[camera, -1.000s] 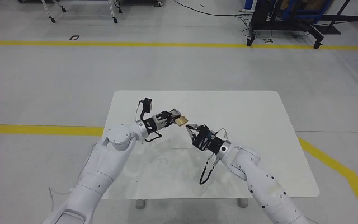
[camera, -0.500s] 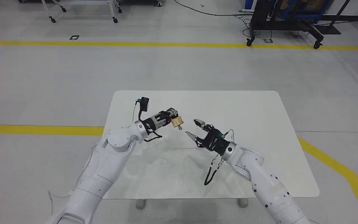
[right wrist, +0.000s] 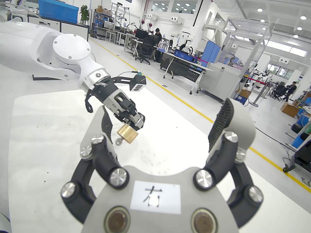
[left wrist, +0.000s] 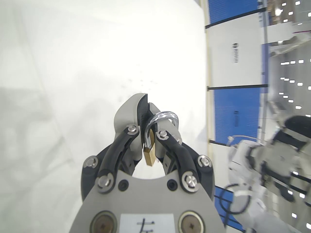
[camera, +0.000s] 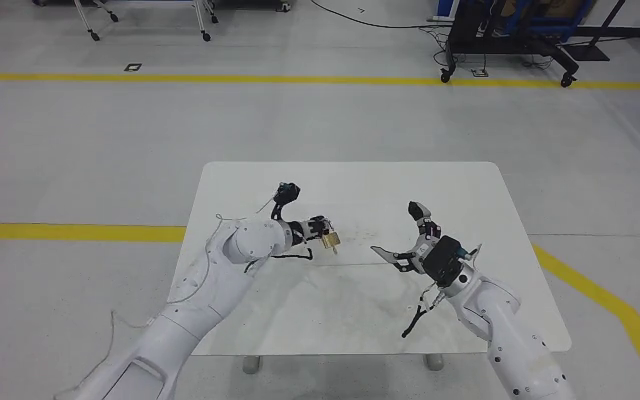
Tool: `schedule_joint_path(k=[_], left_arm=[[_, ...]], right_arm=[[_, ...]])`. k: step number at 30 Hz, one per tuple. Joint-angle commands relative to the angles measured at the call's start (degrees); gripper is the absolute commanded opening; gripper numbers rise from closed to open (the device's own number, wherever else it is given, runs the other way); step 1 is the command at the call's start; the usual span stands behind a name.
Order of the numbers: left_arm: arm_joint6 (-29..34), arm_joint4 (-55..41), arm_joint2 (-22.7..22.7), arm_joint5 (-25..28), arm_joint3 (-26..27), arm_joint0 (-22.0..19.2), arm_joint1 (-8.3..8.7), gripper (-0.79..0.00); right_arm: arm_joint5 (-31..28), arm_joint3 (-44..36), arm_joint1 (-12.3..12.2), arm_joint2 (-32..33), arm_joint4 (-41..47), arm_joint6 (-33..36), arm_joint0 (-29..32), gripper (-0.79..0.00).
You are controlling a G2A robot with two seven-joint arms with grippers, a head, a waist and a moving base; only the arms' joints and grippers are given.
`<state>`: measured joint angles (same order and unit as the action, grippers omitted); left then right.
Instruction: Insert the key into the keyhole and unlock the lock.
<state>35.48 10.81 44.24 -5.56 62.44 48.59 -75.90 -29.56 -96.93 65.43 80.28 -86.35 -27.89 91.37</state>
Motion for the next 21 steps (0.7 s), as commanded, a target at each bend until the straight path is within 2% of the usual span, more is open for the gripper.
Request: schedule_joint_path(k=[1,6,7,8,9,10,15,18,21], left_arm=[[-1.4,2.9,-3.5,-2.1,-2.7,-2.2,-1.49,-0.785],[-1.4,3.0,-7.9,-3.6,-7.2,-5.9,-4.64,-0.785],[-0.9,3.7,-8.8,-4.4,-8.2,-6.7,-5.17,-0.745],[-0.4,4.0,-9.5,-5.3,-9.1,-7.4,-5.69,-0.496],[-0.1,4.1,-10.0,-6.0,-9.7,-8.0,-6.17,-0.299],[0.1,4.2,-10.4,-6.7,-10.2,-8.5,-6.59,0.0],[0.4,2.2,-9.2,-7.5,-11.3,-9.0,-7.33,0.0],[0.4,0.2,-6.6,-7.2,-10.4,-8.2,-6.74,0.0],[-0.3,-0.8,-2.8,-7.7,-7.6,-6.5,-5.4,0.0]], right_arm=[[0.0,0.0,0.0,0.0,0.0,0.0,0.0,0.0],[0.0,0.0,0.0,0.0,0.0,0.0,0.0,0.0],[0.0,0.0,0.0,0.0,0.0,0.0,0.0,0.0],[0.0,0.0,0.0,0.0,0.0,0.0,0.0,0.0],[0.0,0.0,0.0,0.0,0.0,0.0,0.0,0.0],[0.0,0.0,0.0,0.0,0.0,0.0,0.0,0.0],[0.0,0.0,0.0,0.0,0.0,0.0,0.0,0.0],[0.0,0.0,0.0,0.0,0.0,0.0,0.0,0.0],[0.0,0.0,0.0,0.0,0.0,0.0,0.0,0.0]])
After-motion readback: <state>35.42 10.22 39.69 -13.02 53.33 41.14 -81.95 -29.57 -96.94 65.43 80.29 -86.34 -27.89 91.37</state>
